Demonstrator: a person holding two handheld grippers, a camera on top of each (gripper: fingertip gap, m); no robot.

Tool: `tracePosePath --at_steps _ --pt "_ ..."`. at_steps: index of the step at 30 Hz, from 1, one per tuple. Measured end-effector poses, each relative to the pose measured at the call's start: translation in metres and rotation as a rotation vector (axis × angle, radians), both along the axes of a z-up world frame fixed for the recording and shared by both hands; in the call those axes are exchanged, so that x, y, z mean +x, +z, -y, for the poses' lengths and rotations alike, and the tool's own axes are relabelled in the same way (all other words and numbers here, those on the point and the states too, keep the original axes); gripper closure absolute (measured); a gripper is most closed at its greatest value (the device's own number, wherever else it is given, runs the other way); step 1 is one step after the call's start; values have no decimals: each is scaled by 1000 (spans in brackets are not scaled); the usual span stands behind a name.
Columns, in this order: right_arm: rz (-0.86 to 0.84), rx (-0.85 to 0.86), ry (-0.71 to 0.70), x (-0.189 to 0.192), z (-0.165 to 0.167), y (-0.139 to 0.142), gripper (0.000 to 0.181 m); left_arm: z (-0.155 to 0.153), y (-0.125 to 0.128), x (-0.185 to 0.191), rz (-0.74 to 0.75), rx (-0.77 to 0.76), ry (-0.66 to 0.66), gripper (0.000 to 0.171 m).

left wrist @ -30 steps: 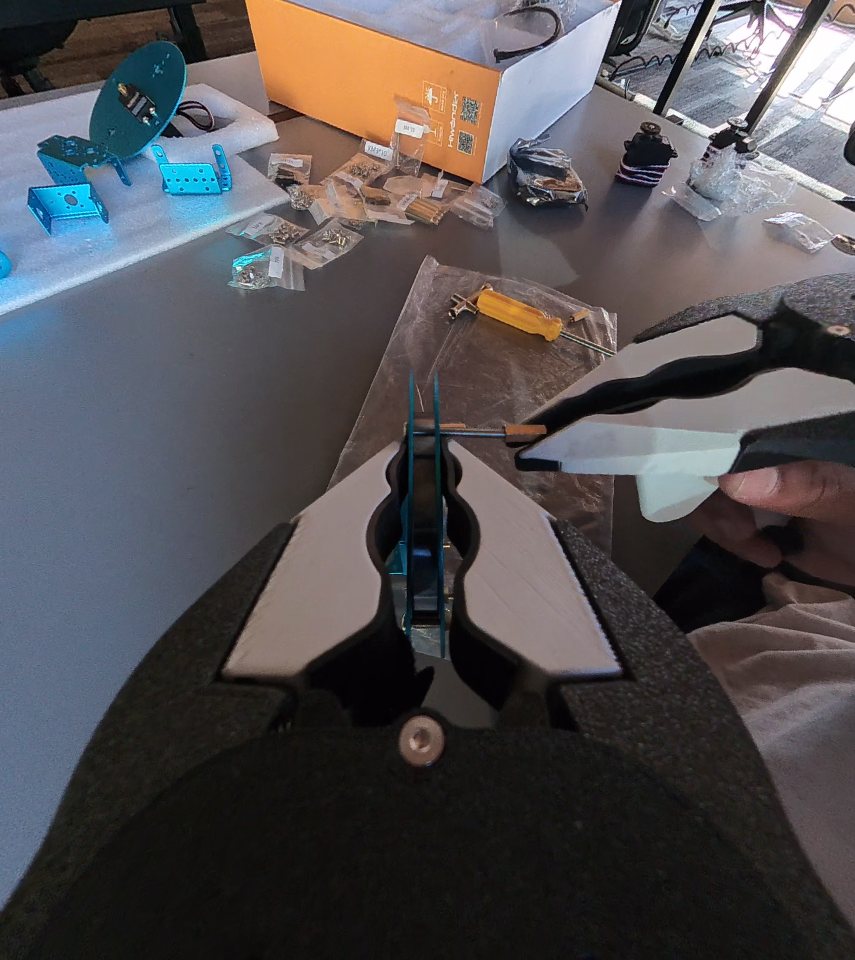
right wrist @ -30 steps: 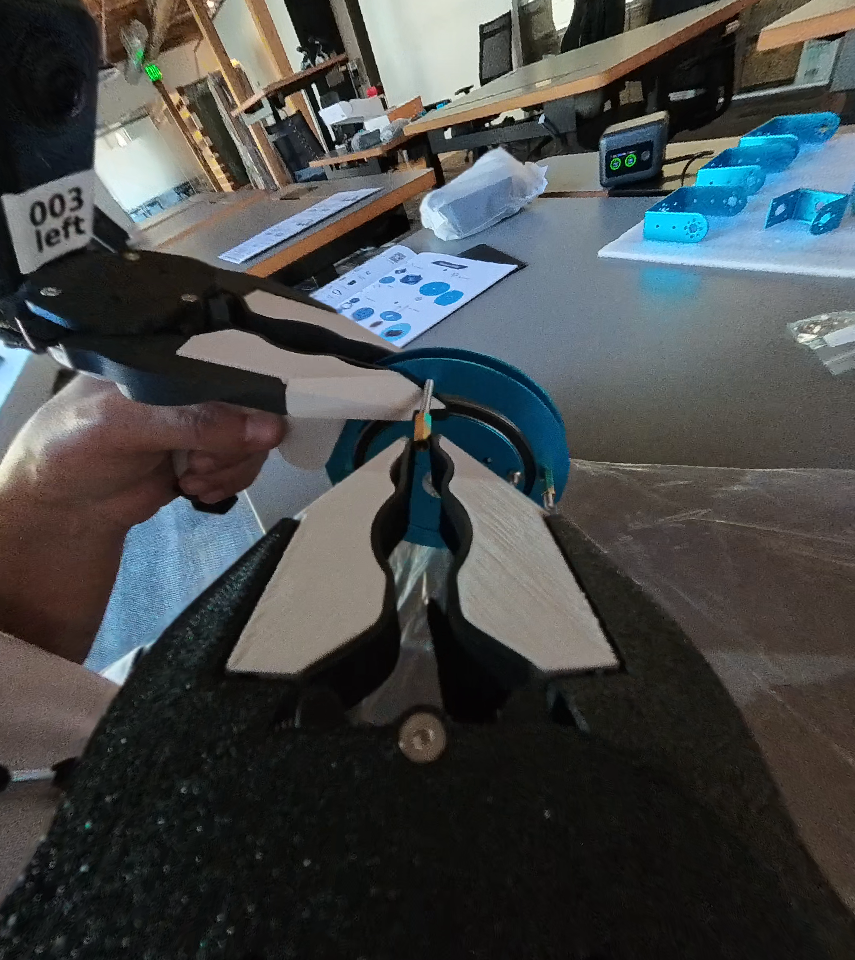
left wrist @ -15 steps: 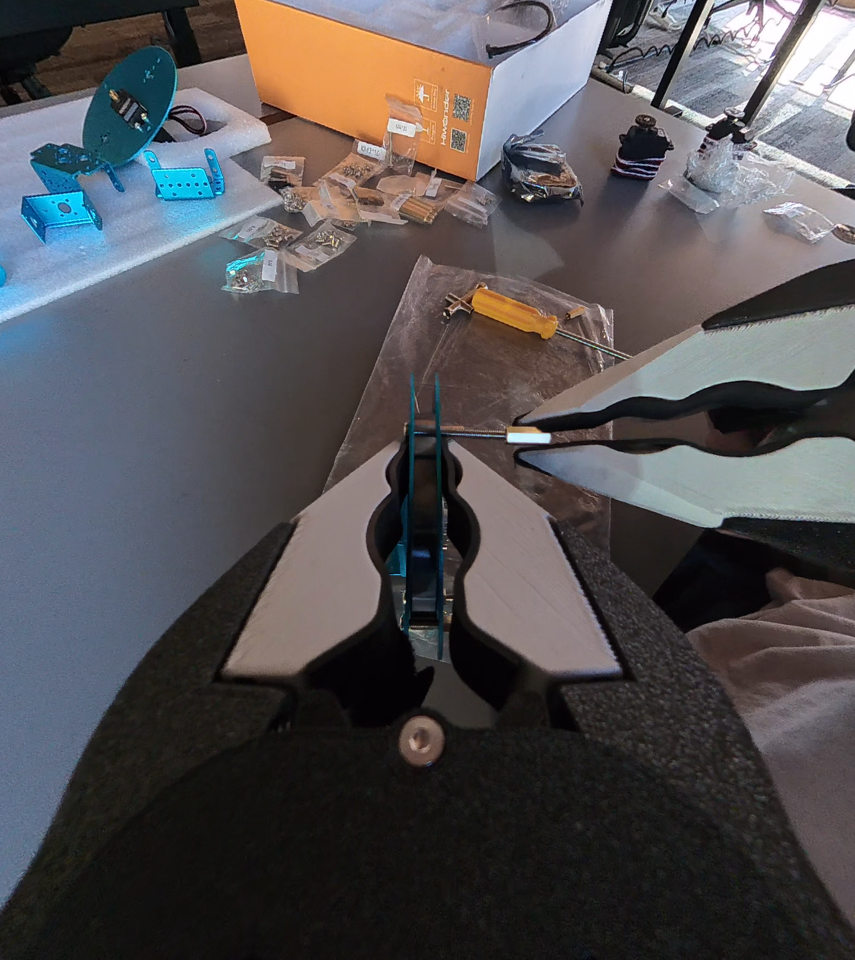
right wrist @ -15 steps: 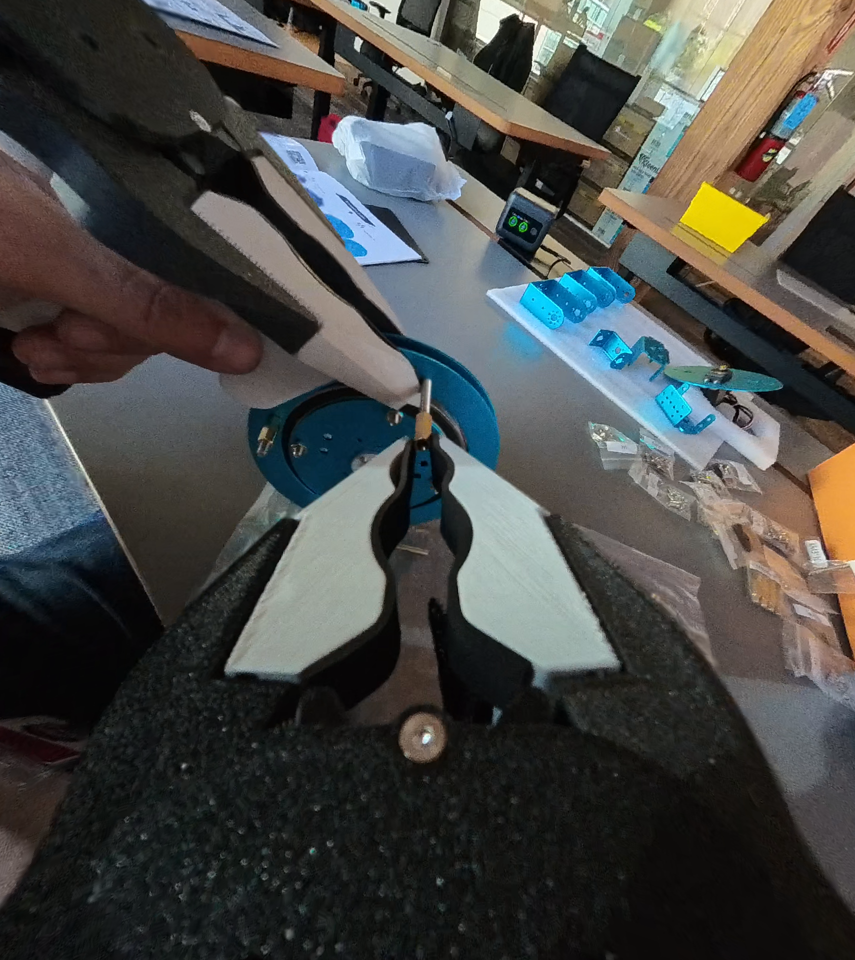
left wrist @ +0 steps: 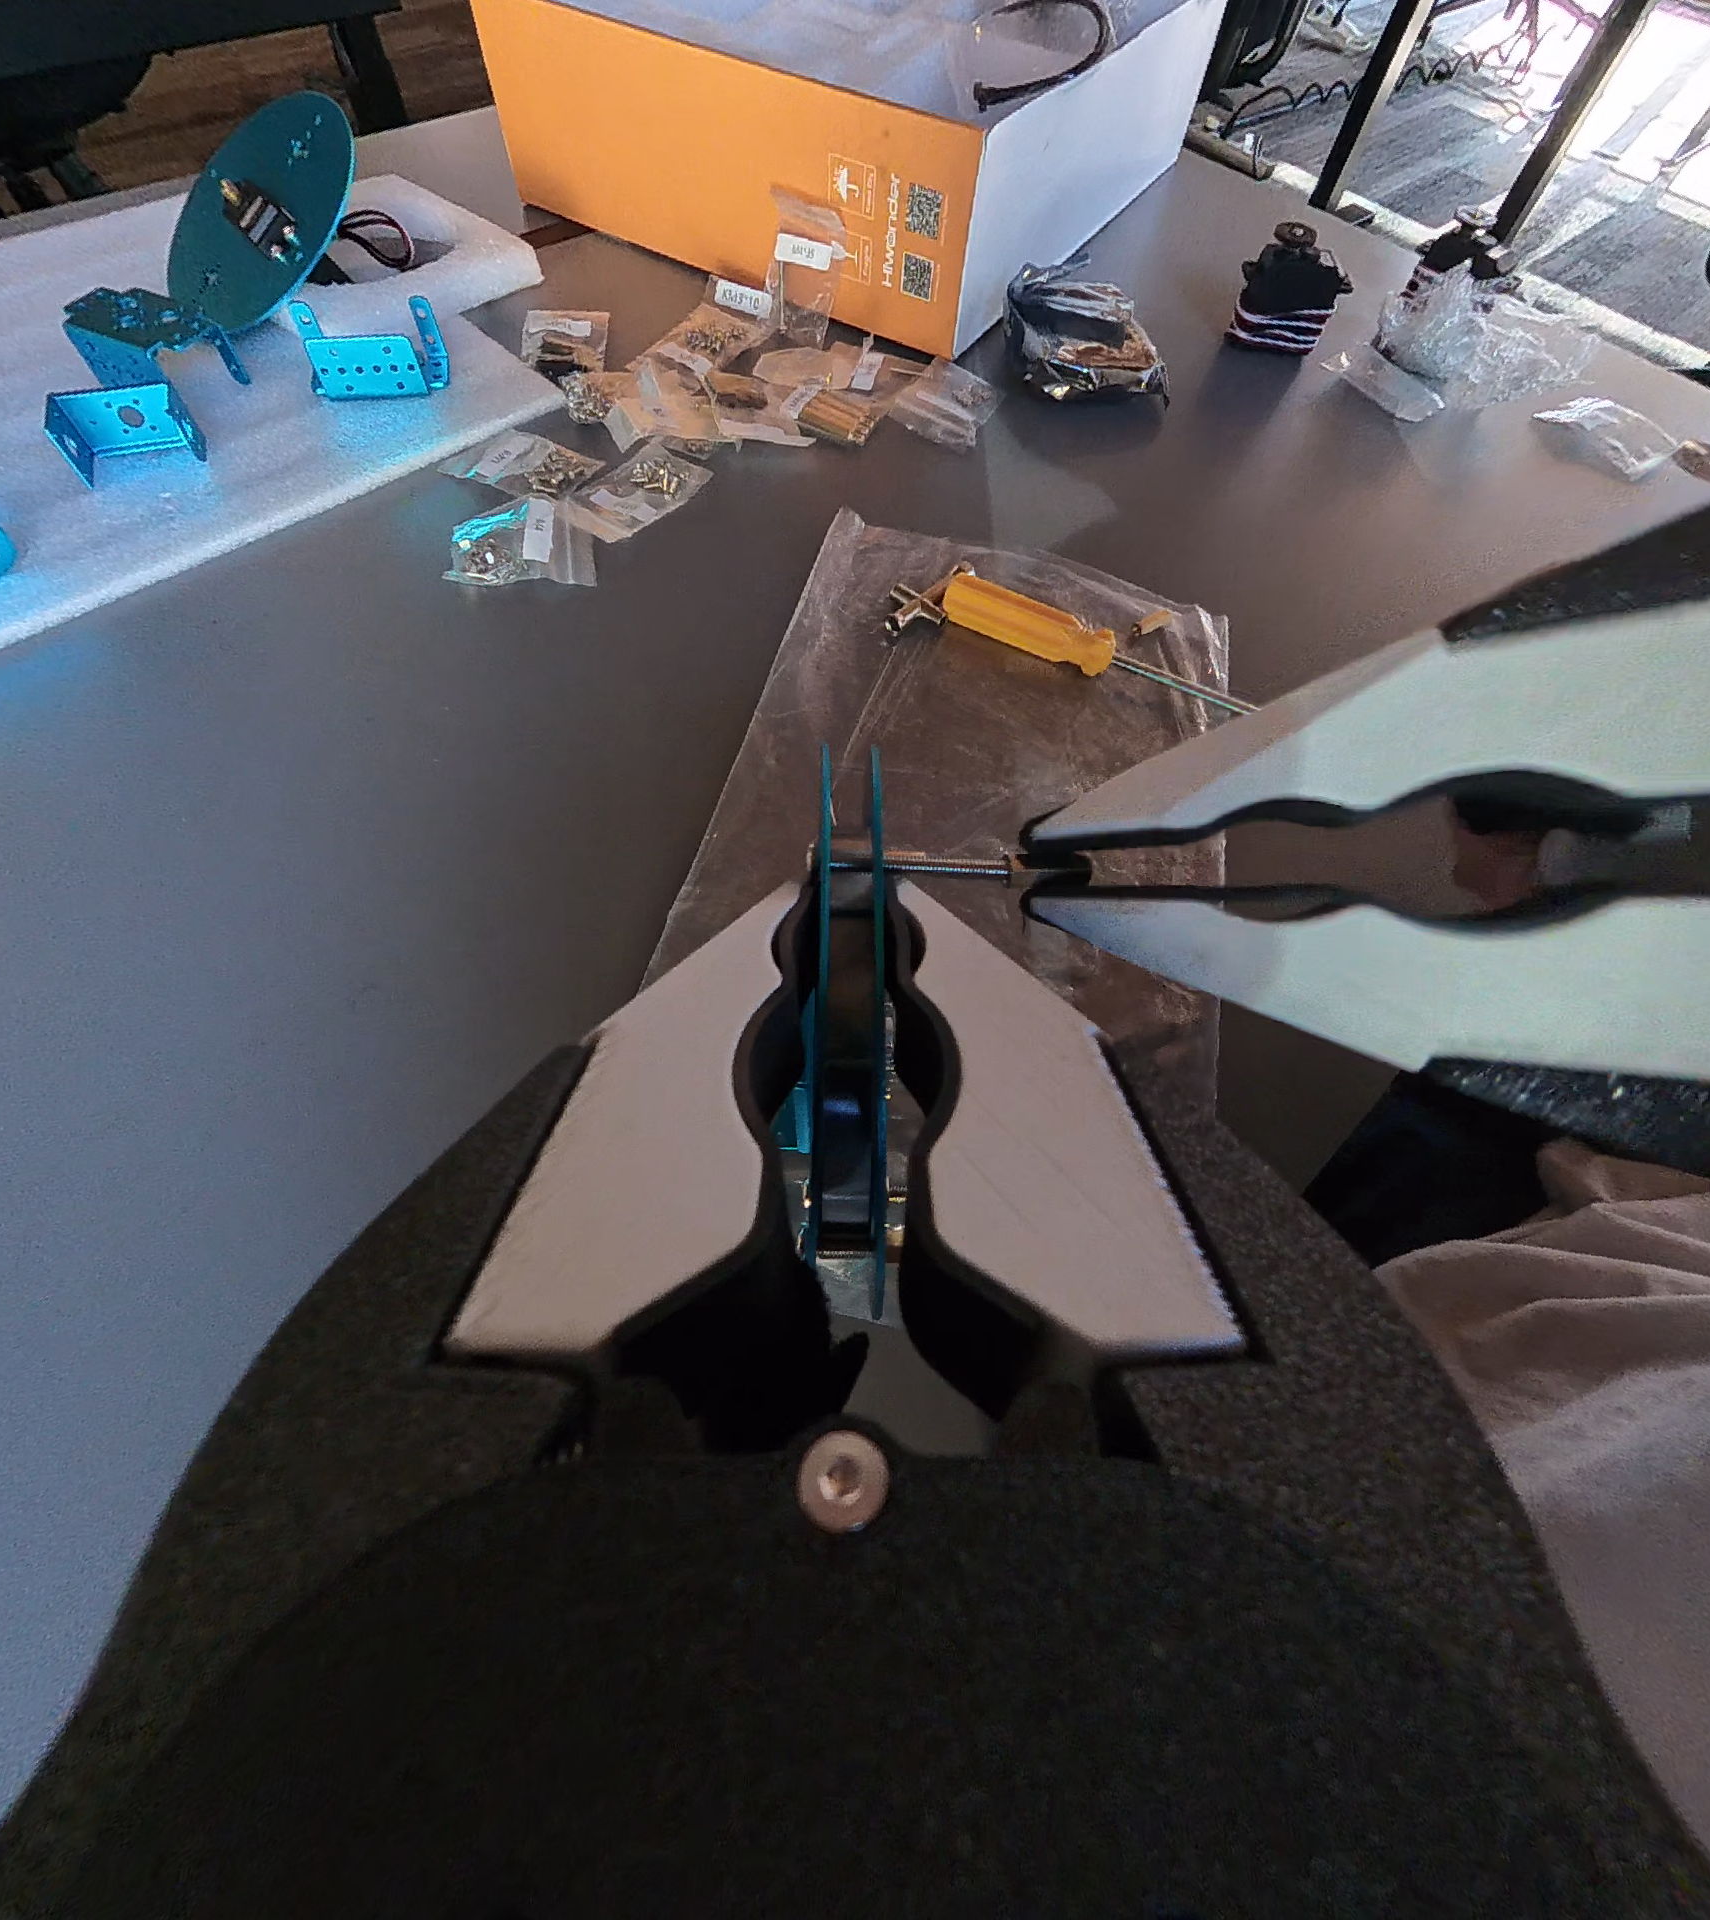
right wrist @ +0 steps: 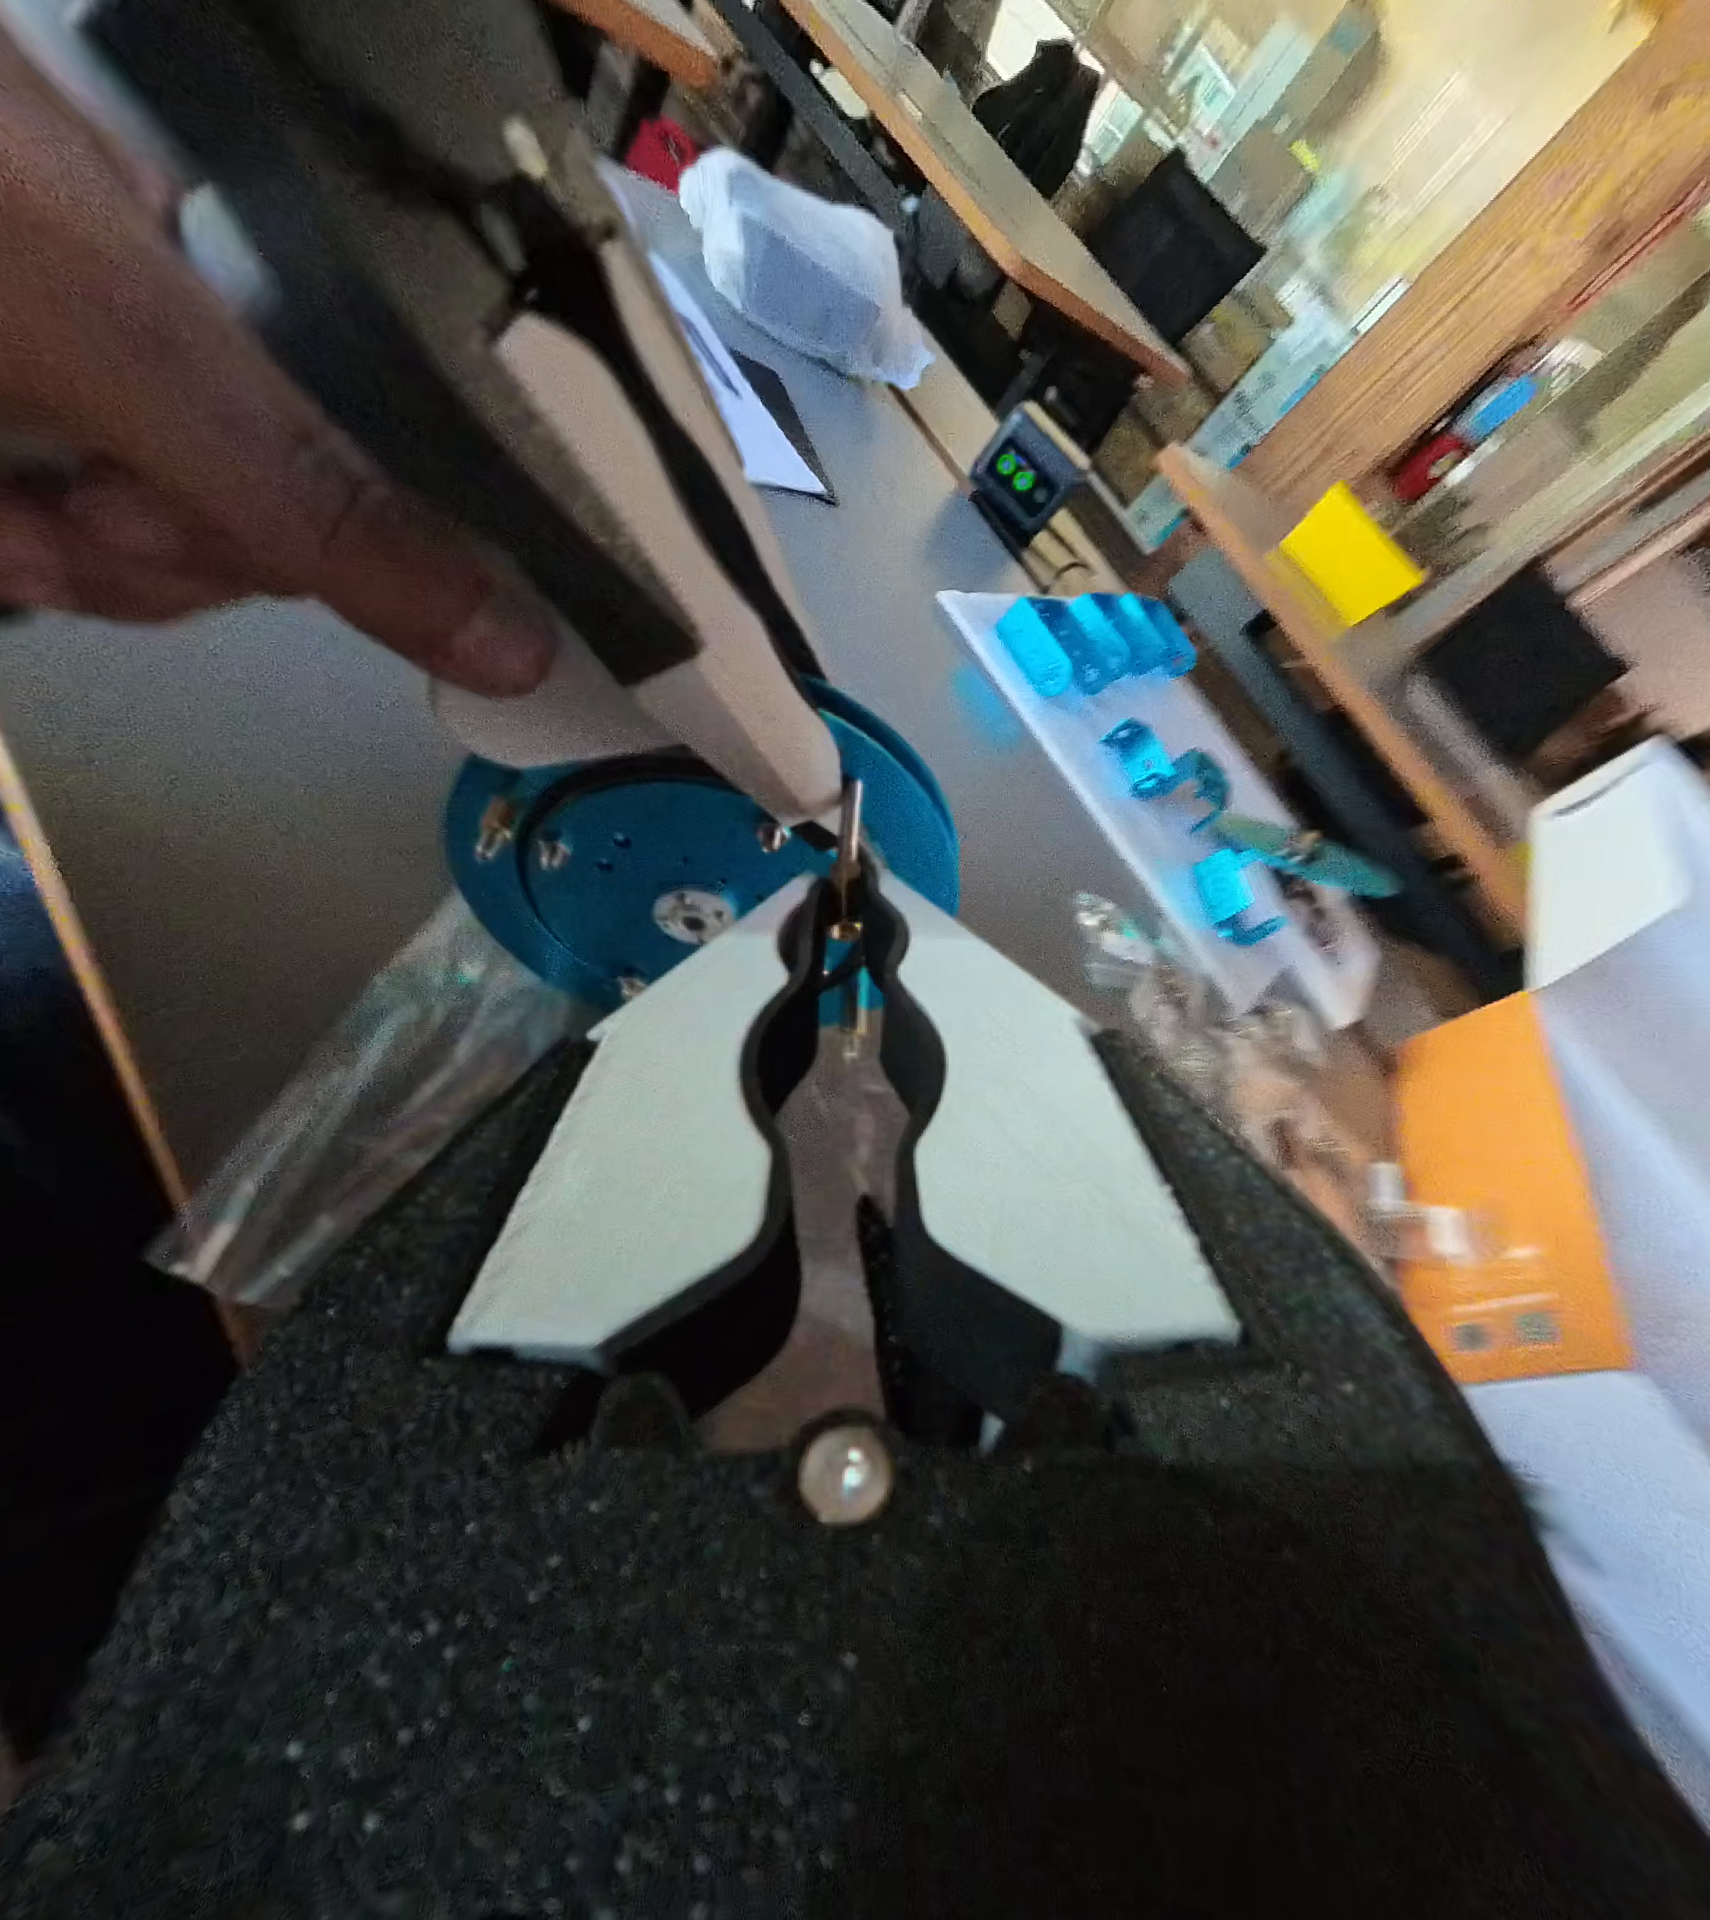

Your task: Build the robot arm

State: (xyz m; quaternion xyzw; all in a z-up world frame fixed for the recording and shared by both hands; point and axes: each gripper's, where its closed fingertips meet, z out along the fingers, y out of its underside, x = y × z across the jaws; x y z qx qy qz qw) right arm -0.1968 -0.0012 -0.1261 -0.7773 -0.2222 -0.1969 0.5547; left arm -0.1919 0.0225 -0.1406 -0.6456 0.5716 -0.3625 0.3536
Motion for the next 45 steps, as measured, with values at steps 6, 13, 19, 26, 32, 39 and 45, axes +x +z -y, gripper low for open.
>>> tracePosePath --at_steps 6,13,19,26,32,39,45 --pt "709 15 39 -11 5 -5 176 -7 0 1 -11 -3 20 162" --pt "-220 -66 31 -6 4 3 177 -2 0 0 0 2 18 162" --pt "-588 -117 -4 4 4 1 177 -2 0 0 -3 12 11 162" --pt "-483 -124 -32 4 3 -1 177 -1 0 1 -5 21 8 163" --pt "-393 -129 -43 2 0 -1 177 -1 0 1 -8 22 5 162" --pt "8 -100 -85 3 0 -1 176 -1 0 3 -12 21 -1 162" --pt "590 6 -129 2 -3 2 177 -5 0 2 -20 10 5 162"
